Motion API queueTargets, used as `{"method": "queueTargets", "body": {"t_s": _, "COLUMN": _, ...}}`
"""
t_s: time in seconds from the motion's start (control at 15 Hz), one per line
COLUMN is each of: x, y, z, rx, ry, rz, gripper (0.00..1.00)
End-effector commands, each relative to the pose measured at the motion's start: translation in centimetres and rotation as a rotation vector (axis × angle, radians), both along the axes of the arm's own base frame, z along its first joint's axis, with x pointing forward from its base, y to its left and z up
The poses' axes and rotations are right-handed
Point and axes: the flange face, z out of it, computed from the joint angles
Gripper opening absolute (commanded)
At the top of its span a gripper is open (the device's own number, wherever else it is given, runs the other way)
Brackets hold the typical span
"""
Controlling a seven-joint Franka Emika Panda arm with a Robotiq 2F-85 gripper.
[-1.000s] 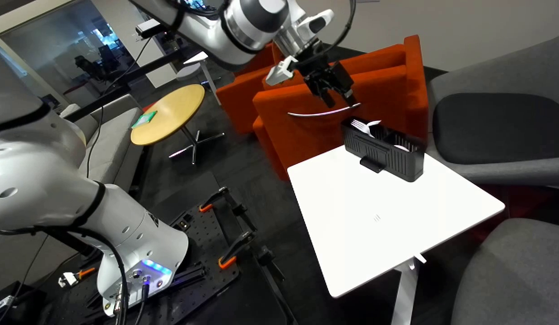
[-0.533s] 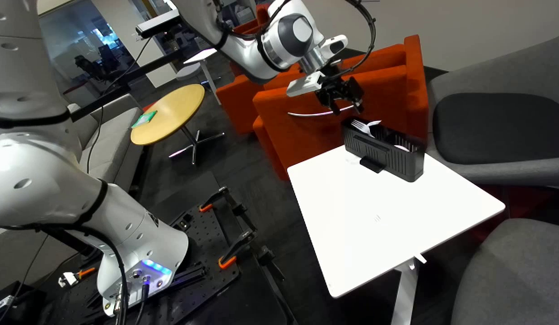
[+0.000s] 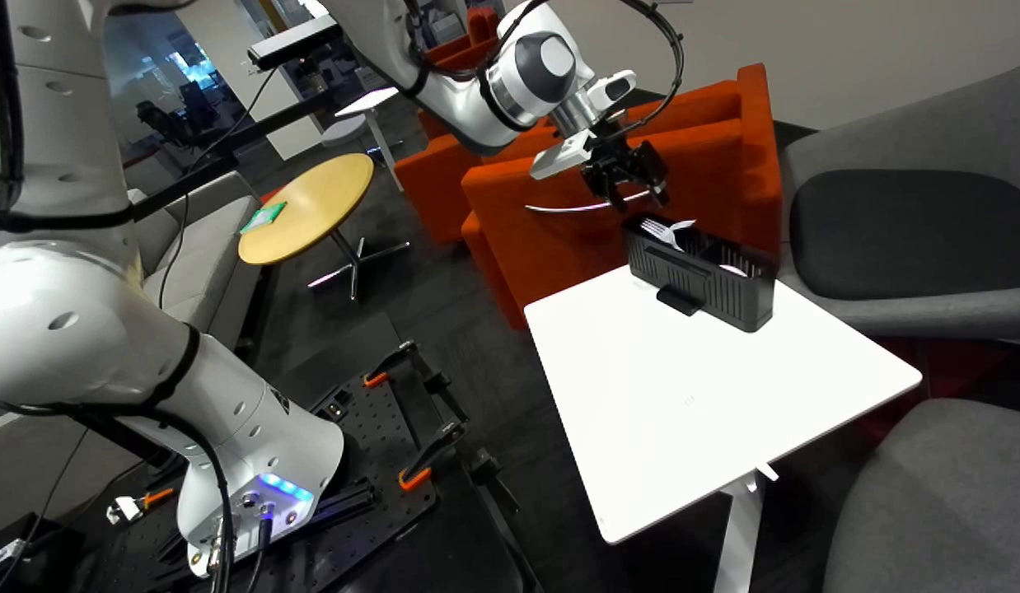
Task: Remove one fork from the black rack and put it on the table
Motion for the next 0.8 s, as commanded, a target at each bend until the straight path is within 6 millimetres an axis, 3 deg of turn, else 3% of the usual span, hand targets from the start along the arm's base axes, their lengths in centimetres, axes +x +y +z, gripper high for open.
{"method": "queueTargets", "body": {"t_s": 0.0, "x": -0.4, "y": -0.3, "z": -0.1, "rx": -0.004, "ry": 0.006, "rz": -0.017, "gripper": 1.0}}
{"method": "queueTargets", "body": {"t_s": 0.73, "x": -0.9, "y": -1.7, "z": -0.3, "rx": -0.046, "ry": 0.029, "rz": -0.041, "gripper": 1.0}}
